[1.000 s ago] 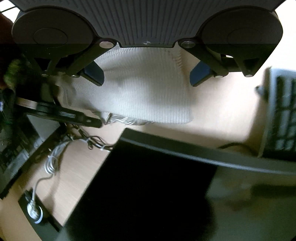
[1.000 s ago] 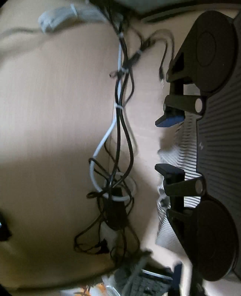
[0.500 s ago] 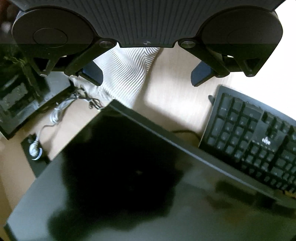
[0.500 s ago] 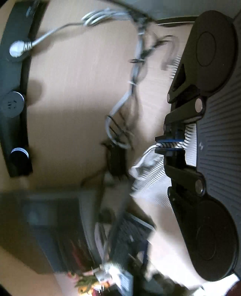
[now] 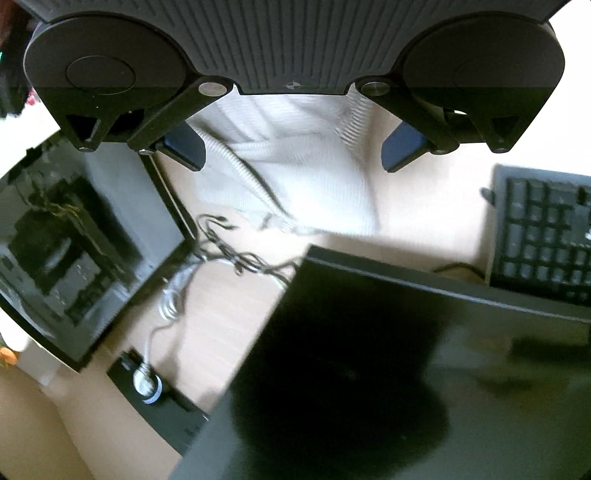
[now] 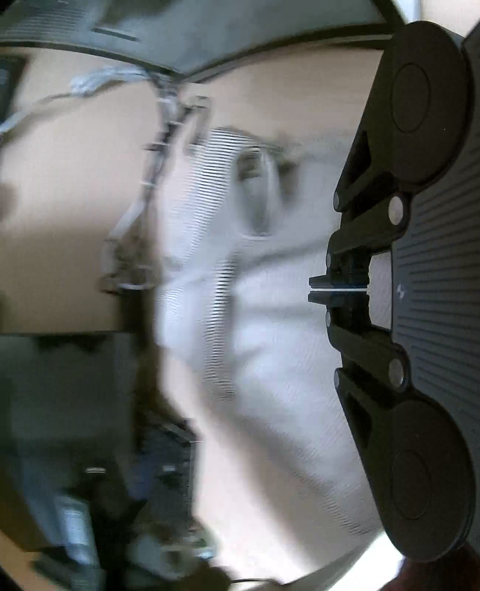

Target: Fold clothes

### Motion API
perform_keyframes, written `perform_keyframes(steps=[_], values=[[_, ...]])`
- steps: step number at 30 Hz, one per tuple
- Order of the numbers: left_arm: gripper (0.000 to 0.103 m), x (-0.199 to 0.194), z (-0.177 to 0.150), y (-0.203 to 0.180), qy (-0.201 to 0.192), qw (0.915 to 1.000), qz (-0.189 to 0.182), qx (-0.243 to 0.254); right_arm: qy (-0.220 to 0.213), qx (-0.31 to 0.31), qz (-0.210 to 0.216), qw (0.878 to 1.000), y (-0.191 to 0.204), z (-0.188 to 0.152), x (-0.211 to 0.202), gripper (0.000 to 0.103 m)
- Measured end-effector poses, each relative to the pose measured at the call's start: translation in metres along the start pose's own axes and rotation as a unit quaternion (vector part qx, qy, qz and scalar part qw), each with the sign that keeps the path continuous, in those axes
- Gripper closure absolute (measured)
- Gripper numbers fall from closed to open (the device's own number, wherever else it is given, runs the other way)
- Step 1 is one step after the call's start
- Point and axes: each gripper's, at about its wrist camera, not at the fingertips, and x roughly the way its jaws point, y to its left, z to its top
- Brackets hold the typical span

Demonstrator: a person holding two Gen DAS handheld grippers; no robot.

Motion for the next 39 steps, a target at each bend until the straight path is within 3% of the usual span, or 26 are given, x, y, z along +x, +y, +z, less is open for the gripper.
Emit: perform_keyframes(steps=[3,4,6,10,12,14,17,19,21,23,27,31,39], values=[[0.0,0.008,-0.01,-0.007,0.017,0.9999,-0.001,-0.002,-0.022,0.029,-0.001,0.999,-0.014,0.023,0.011,0.09],[0.0,0.012,-0.014,-0.009,0.023,0.9997,-0.001,-0.004,-0.028,0.04,-0.001,0.999,-0.02,0.03,0.017,0.082],[0.0,0.019,-0.019,-0.01,0.034,0.9994,0.0,-0.01,-0.023,0.055,0.019,0.998,-0.027,0.038,0.031,0.075],[0.0,0.033,-0.025,-0.009,0.054,0.9984,0.005,-0.019,0.045,0.033,0.122,0.991,-0.011,0.035,0.063,0.067],[0.0,0.04,-0.023,-0.006,0.059,0.9979,0.01,-0.022,0.085,-0.009,0.139,0.987,0.002,0.022,0.072,0.067],[0.0,0.046,-0.022,-0.003,0.065,0.9975,0.015,-0.024,0.102,-0.054,0.101,0.988,0.004,0.012,0.079,0.068],[0.0,0.058,-0.017,-0.004,0.068,0.9973,0.016,-0.023,0.059,-0.083,-0.036,0.994,-0.024,0.02,0.077,0.072],[0.0,0.067,-0.012,-0.007,0.069,0.9973,0.014,-0.02,-0.006,-0.046,-0.148,0.988,-0.056,0.042,0.066,0.072],[0.0,0.077,-0.007,-0.01,0.068,0.9975,0.007,-0.014,-0.046,0.031,-0.171,0.984,-0.089,0.065,0.05,0.071],[0.0,0.087,-0.001,-0.014,0.068,0.9977,-0.002,-0.005,-0.066,0.082,-0.156,0.982,-0.109,0.081,0.041,0.071],[0.0,0.114,0.005,-0.018,0.078,0.9969,-0.007,0.004,-0.064,0.111,-0.097,0.987,-0.114,0.093,0.05,0.071],[0.0,0.126,0.004,-0.013,0.09,0.9958,0.016,-0.005,-0.053,0.094,-0.037,0.993,-0.105,0.113,0.09,0.053],[0.0,0.073,-0.01,0.004,0.062,0.9937,0.073,-0.058,0.005,0.063,0.006,0.998,-0.105,0.12,0.2,0.056]])
